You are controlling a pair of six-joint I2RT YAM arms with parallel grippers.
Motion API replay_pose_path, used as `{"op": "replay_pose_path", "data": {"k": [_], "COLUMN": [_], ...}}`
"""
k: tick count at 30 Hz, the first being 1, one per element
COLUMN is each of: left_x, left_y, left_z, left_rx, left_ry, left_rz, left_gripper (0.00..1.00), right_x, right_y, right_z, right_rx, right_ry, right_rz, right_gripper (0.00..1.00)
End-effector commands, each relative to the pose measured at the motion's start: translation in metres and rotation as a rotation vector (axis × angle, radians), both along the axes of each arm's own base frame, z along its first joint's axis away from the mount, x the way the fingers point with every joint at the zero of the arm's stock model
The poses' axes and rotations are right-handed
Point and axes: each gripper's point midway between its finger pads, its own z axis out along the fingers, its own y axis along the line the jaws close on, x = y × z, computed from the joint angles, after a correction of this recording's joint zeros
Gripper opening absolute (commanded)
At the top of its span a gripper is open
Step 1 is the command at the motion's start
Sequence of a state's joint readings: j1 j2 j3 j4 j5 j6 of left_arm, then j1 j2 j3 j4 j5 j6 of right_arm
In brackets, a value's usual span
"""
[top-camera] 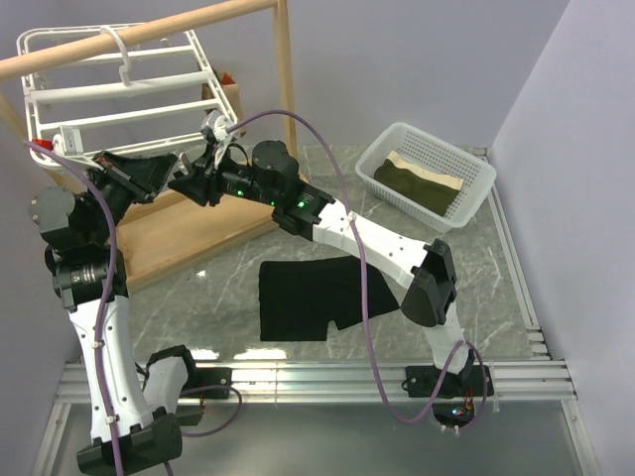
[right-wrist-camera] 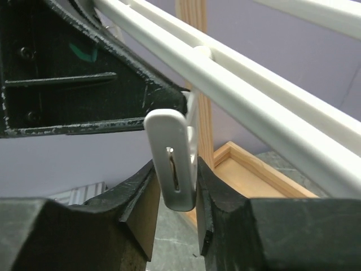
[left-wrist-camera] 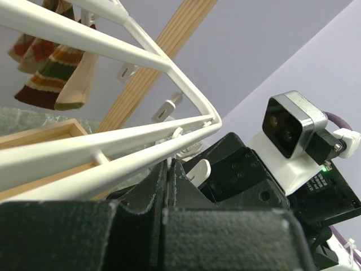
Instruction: Clip the underwear to the hanger
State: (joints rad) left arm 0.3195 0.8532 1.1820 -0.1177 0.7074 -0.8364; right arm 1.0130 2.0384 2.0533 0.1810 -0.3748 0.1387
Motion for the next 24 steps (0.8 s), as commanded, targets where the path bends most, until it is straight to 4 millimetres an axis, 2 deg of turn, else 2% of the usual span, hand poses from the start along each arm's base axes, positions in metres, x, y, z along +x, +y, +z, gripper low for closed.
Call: {"op": "replay_pose_path", "data": {"k": [1, 3, 7, 9, 10, 11, 14, 15, 17, 18, 21, 24], "left_x": [-0.004, -0.005, -0.006, -0.006, -0.006, -0.006, -0.012, -0.014, -0.022, -0.025, -0.03, -0.026], "left_y": [-0.003, -0.004, -0.005, -0.006, -0.007, -0.006, -0.008, -0.007, -0.01, -0.011, -0.01, -0.011], "left_z": [-0.002, -0.004, -0.008, -0.009, -0.01, -0.011, -0.009, -0.008, -0.002, 0.001, 0.003, 0.003], "left_rx": [-0.029, -0.031, -0.026, -0.025, -0.021, -0.016, 0.044, 0.063, 0.112, 0.13, 0.157, 0.157], "left_ry": [0.019, 0.026, 0.042, 0.048, 0.053, 0.054, 0.038, 0.03, -0.008, -0.025, -0.047, -0.035], "left_rz": [-0.011, -0.015, -0.023, -0.025, -0.03, -0.031, -0.032, -0.025, -0.022, -0.021, -0.006, -0.029], "left_gripper": [0.0, 0.0, 0.0, 0.0, 0.0, 0.01, 0.36, 0.55, 0.69, 0.73, 0.74, 0.72], "right_x": [-0.009, -0.007, -0.006, -0.007, -0.007, -0.009, -0.014, -0.014, -0.015, -0.016, -0.019, -0.02], "right_y": [-0.014, -0.014, -0.013, -0.013, -0.013, -0.013, -0.013, -0.013, -0.013, -0.013, -0.012, -0.011], "right_z": [0.061, 0.061, 0.062, 0.063, 0.063, 0.064, 0.063, 0.063, 0.061, 0.06, 0.061, 0.06], "right_rx": [0.125, 0.124, 0.12, 0.117, 0.116, 0.115, 0.107, 0.106, 0.101, 0.099, 0.097, 0.094], "right_ry": [-0.086, -0.094, -0.113, -0.124, -0.128, -0.137, -0.145, -0.149, -0.148, -0.143, -0.136, -0.128], "right_rz": [-0.026, -0.035, -0.038, -0.036, -0.034, -0.027, -0.004, -0.001, 0.009, 0.013, 0.032, 0.042], "right_gripper": [0.36, 0.32, 0.14, 0.09, 0.01, 0.0, 0.0, 0.0, 0.0, 0.0, 0.0, 0.0]}}
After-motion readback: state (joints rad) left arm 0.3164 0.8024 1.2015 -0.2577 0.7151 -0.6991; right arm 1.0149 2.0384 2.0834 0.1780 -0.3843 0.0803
